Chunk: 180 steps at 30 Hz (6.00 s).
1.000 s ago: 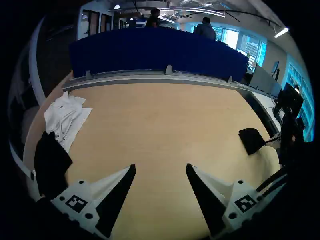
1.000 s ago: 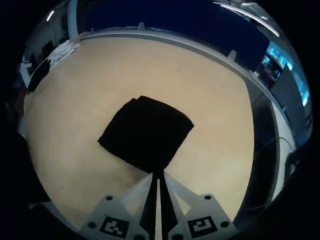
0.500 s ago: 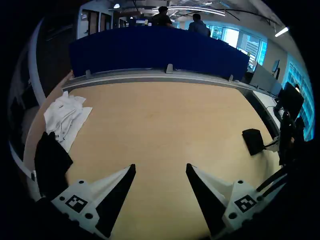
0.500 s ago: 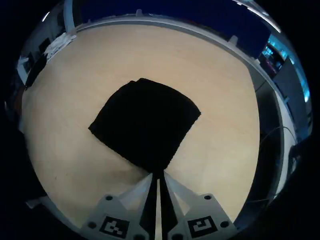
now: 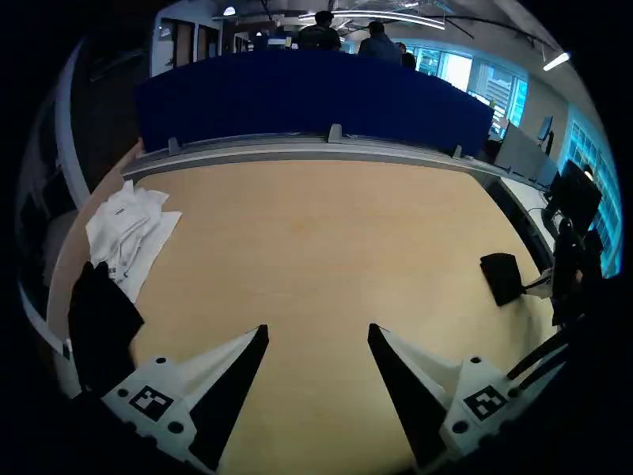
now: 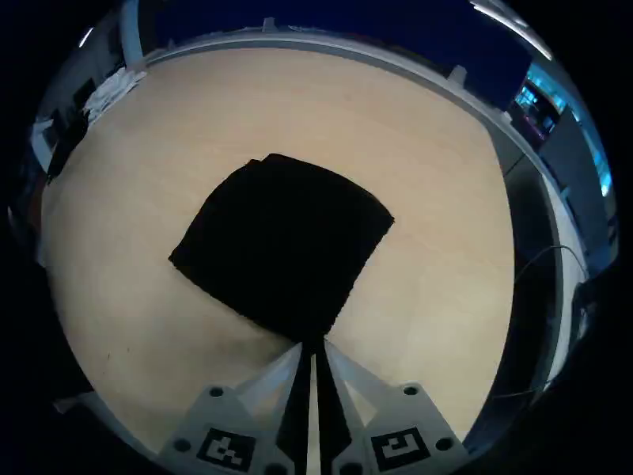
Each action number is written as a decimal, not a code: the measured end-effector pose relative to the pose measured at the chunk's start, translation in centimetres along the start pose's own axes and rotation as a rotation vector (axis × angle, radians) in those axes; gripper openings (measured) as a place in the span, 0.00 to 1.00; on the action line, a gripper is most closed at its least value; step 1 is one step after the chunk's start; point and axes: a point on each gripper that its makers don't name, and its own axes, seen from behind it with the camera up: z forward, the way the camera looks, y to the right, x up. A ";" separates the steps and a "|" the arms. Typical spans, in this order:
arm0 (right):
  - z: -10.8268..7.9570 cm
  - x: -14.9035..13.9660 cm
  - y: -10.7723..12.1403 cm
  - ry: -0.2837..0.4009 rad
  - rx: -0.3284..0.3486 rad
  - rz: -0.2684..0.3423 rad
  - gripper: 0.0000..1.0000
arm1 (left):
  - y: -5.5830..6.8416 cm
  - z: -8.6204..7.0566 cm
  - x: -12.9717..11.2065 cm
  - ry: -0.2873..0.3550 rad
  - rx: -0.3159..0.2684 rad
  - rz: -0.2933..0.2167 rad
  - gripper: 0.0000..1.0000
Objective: Fold towel
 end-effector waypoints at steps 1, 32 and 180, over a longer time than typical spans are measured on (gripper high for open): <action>0.0 0.0 0.0 0.000 -0.002 0.001 0.04 | 0.0 0.0 0.0 0.000 0.000 -0.001 0.93; -2.2 0.1 0.3 0.007 -0.051 0.013 0.80 | -0.4 0.5 0.3 0.002 -0.020 -0.008 0.93; -14.6 29.3 -16.5 1.065 -0.382 0.295 1.00 | -15.5 6.2 1.2 0.816 0.185 0.009 0.93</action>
